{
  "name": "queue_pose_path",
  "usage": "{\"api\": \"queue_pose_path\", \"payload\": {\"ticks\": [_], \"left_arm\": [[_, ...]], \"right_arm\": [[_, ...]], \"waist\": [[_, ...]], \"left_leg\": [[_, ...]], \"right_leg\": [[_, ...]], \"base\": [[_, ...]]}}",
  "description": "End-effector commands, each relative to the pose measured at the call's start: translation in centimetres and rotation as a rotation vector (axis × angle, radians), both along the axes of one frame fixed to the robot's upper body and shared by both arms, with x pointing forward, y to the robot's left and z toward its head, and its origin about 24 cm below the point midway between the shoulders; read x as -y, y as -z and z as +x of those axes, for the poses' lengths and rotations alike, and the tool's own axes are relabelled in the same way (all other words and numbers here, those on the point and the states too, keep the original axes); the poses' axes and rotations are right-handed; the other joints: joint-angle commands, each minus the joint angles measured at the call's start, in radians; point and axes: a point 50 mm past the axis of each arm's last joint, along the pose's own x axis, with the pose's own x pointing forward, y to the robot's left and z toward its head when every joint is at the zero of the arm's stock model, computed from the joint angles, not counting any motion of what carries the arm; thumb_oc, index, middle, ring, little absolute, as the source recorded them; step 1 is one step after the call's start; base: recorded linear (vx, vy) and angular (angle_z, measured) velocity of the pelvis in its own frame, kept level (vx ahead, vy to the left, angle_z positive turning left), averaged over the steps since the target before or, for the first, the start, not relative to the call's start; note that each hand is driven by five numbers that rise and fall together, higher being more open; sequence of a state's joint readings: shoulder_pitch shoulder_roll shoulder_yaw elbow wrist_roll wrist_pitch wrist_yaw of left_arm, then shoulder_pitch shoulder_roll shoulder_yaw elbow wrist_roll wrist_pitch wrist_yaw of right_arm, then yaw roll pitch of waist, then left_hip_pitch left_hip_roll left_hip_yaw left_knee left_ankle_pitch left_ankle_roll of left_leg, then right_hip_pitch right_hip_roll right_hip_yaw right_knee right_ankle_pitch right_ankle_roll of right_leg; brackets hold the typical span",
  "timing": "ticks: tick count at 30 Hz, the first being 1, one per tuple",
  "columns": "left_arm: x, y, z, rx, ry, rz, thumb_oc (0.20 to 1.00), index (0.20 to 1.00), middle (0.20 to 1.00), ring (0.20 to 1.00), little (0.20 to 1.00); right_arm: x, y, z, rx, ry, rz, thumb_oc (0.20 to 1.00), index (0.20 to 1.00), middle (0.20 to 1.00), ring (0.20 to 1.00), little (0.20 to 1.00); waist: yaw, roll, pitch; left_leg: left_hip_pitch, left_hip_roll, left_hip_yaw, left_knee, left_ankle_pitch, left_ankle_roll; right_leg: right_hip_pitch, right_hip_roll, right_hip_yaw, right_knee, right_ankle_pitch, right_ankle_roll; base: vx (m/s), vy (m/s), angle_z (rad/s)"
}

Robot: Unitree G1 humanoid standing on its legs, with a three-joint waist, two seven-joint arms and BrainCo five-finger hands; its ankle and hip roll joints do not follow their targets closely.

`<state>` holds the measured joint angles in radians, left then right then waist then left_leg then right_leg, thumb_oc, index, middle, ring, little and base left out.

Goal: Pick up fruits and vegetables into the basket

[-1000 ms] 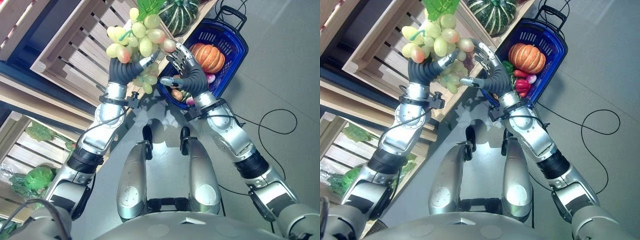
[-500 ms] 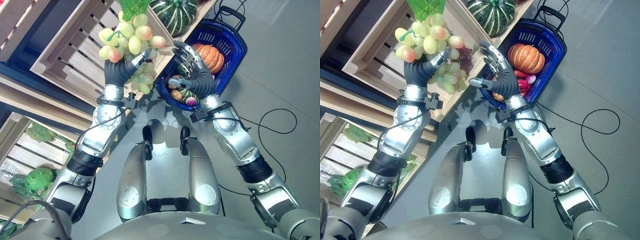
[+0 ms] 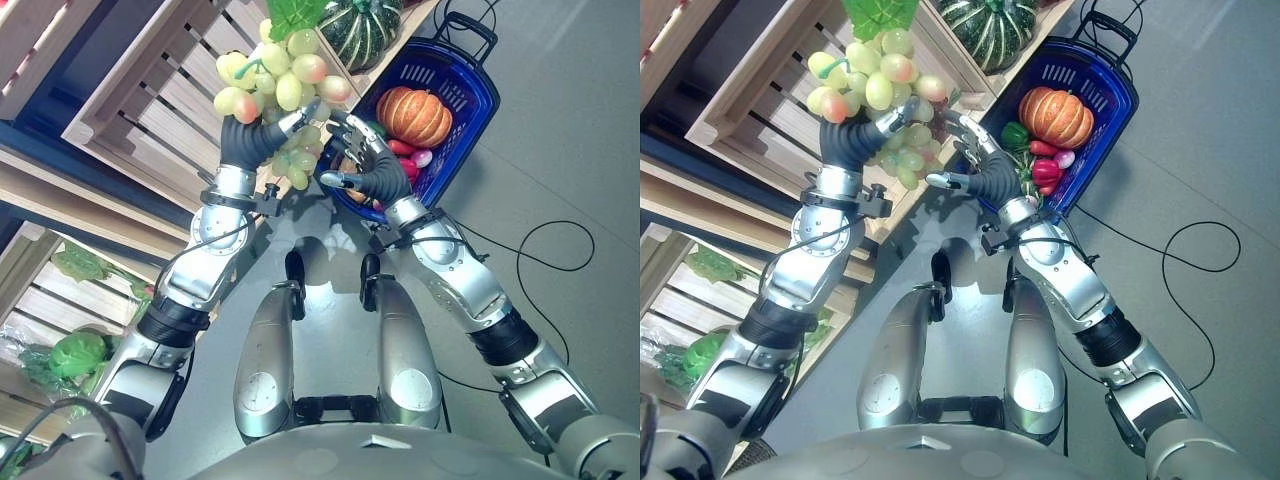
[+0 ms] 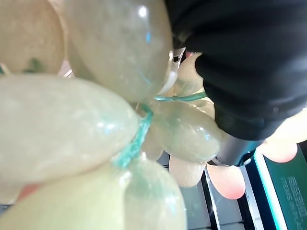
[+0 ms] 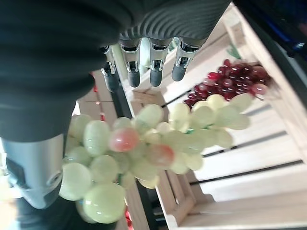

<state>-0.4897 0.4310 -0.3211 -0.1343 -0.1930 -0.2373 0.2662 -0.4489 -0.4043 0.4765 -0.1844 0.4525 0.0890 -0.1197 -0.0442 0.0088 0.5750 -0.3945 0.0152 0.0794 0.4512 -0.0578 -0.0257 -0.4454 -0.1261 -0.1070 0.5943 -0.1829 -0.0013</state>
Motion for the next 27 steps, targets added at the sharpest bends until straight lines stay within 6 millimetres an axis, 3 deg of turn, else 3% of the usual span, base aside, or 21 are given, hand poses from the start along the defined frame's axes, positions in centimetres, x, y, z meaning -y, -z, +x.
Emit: {"api": "queue_pose_path", "payload": {"ticks": [1,15,27], "left_arm": [[2.1,-3.5,-2.7,0.234,0.105,0.035,0.2,0.2,0.2,0.2,0.2],[4.4,-3.1,-2.9,0.218,0.226,0.15,0.2,0.2,0.2,0.2,0.2],[5.3,-2.0,-2.8,0.127,0.337,0.115,0.2,0.2,0.2,0.2,0.2]], "right_arm": [[-1.9,-3.0,-0.8,0.101,-0.122,0.111,1.0,1.0,1.0,1.0,1.0],[-2.9,-3.1,-1.2,0.099,-0.225,0.142,1.0,1.0,1.0,1.0,1.0],[-4.1,-3.3,-1.9,0.107,-0.315,0.116,1.0,1.0,1.0,1.0,1.0]], "waist": [[0.004,-0.013,-0.055],[0.006,-0.022,-0.055],[0.01,-0.023,-0.055]], "left_leg": [[0.034,-0.055,0.045,0.033,-0.086,0.065],[0.029,-0.055,0.047,0.025,-0.084,0.07],[0.032,-0.058,0.045,0.02,-0.085,0.073]], "right_leg": [[0.031,0.051,-0.04,-0.058,0.049,0.013],[0.023,0.054,-0.036,-0.065,0.057,0.017],[0.029,0.05,-0.038,-0.076,0.061,0.018]], "base": [[0.0,0.0,0.0],[0.0,-0.003,0.01],[0.0,0.0,0.0]]}}
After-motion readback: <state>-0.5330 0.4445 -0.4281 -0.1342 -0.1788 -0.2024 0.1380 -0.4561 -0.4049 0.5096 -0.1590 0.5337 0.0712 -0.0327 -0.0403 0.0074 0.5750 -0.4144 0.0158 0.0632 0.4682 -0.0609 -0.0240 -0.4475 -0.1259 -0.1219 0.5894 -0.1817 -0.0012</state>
